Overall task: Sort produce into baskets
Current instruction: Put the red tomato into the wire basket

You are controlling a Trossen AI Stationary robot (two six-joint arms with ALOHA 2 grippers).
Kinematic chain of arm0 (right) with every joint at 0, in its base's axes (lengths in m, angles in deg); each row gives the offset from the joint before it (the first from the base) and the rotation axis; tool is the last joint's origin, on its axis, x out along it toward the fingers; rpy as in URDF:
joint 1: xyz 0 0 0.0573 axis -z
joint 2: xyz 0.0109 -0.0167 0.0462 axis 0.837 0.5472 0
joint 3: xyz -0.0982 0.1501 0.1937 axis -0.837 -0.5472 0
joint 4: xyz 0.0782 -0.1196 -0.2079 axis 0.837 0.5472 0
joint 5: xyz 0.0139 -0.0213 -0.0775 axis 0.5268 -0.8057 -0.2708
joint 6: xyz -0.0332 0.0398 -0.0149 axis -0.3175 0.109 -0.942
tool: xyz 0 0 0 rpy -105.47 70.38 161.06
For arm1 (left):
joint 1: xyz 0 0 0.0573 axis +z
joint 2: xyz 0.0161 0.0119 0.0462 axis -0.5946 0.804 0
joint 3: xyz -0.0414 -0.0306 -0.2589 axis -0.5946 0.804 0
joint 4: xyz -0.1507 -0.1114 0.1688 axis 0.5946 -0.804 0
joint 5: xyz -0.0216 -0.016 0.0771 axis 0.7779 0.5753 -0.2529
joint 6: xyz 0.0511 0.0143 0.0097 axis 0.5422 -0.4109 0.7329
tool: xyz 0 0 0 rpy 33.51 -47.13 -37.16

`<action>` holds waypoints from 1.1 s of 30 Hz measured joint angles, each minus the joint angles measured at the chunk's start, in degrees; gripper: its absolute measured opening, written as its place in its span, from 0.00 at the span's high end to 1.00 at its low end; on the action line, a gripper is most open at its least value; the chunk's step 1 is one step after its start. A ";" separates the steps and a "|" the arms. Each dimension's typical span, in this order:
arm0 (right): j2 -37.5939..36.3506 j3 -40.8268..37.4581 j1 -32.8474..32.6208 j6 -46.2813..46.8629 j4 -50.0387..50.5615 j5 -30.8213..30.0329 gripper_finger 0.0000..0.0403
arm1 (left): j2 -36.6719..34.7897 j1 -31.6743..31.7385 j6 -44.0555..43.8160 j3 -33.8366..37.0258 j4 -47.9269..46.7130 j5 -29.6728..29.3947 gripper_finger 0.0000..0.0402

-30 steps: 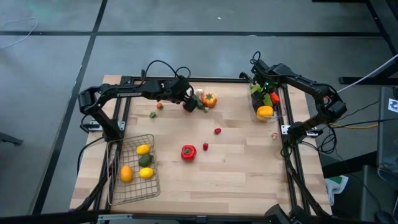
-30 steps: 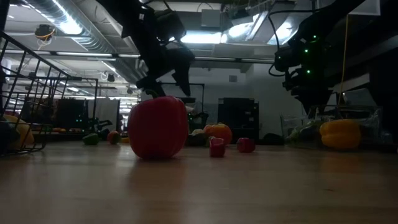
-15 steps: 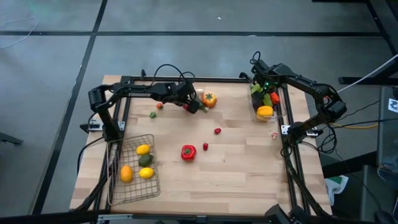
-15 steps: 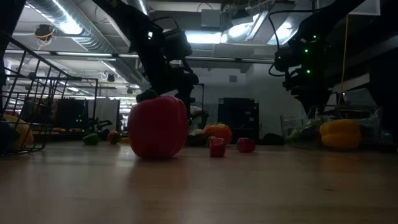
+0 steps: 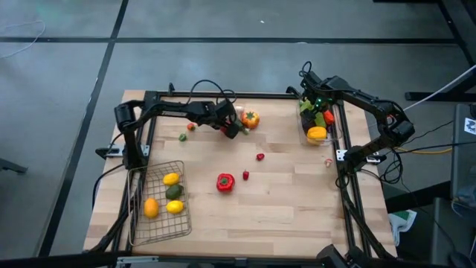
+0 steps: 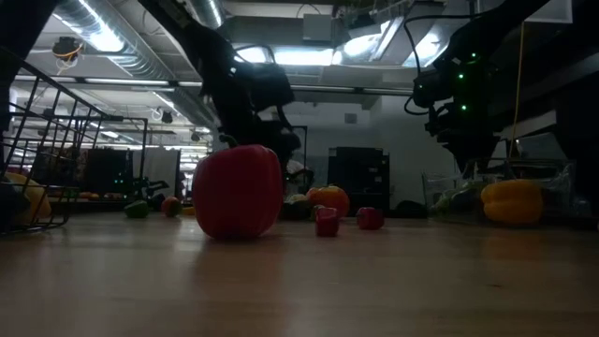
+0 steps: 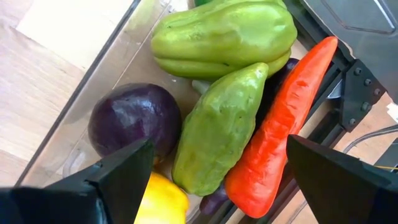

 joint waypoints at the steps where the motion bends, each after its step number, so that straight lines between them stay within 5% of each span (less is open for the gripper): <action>1: 0.00 0.00 0.00 0.00 0.00 0.00 0.10 | 0.27 0.00 0.06 0.00 0.02 -0.02 0.02; 17: 0.00 0.00 0.02 0.00 0.00 0.00 0.10 | -0.06 0.07 2.36 -0.27 -1.15 0.32 0.25; 33: 0.00 0.00 -0.01 0.00 -3.47 0.42 0.10 | -15.98 -4.67 11.26 -11.21 -30.99 5.78 0.23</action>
